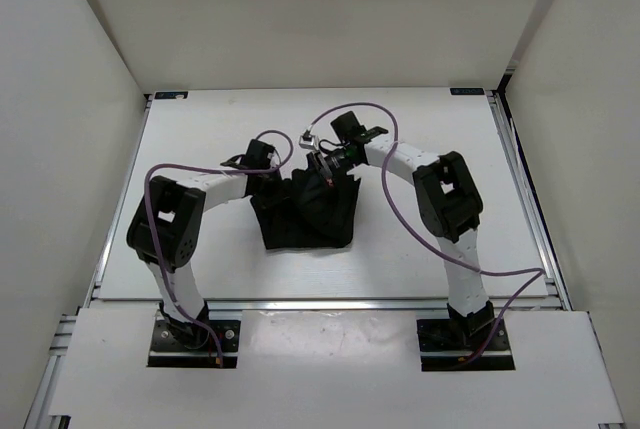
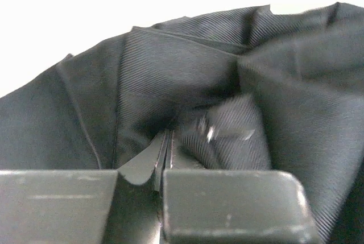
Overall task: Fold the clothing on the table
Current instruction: Fold the skirt
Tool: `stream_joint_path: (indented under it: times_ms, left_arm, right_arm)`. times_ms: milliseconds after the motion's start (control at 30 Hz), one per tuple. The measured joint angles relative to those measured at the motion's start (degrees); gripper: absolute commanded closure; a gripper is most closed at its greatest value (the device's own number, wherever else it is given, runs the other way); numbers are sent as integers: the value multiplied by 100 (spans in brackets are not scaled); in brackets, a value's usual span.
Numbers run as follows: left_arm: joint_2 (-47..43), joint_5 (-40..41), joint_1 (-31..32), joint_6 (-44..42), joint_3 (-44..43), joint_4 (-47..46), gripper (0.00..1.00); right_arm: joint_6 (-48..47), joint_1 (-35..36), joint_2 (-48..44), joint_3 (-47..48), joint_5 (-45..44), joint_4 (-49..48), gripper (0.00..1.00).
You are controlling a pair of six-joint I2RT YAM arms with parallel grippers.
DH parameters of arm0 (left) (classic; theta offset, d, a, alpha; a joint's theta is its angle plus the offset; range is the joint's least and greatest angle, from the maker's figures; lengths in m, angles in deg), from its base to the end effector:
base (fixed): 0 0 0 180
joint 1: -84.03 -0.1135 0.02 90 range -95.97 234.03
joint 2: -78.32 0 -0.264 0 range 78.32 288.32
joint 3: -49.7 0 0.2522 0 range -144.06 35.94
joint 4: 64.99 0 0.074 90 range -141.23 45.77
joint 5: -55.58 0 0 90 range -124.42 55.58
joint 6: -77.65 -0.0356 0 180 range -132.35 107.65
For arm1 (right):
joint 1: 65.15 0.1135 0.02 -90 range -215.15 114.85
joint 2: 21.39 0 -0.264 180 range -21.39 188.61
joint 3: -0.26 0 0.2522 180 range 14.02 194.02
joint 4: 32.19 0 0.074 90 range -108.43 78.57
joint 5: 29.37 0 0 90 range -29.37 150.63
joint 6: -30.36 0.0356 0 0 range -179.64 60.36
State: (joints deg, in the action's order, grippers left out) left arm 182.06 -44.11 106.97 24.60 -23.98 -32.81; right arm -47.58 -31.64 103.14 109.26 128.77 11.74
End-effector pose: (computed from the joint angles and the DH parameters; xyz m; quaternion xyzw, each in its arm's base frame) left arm 0.3216 -0.1426 0.1471 -0.0979 0.9626 -0.1904 0.1662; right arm 0.3628 0.2798 0.1883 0.2937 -0.7577 -0.5827 0.0082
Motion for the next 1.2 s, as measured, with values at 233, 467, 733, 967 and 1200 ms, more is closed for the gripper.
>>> stream_joint_path:
  times_ms: [233,467,733,967,1200]
  left_arm:
    - [-179,118,-879,15,-61,439,87]
    - [-662,133,-1121,74,-332,640,85]
    - [-1445,-96,-1314,37,-114,697,49]
    - [-2162,-535,-1217,260,1049,743,2]
    - [-2516,-1377,-774,1106,1926,334,1]
  right_arm:
    - [1187,44,199,-323,1058,-1495,26]
    - [6116,-79,299,-1532,1510,-7755,27]
    - [5648,-1340,-962,-2457,1528,-7224,25]
    - [1296,-1910,-1478,-704,-1353,-1220,23]
    - [-72,-2004,-1814,-1200,-2911,973,24]
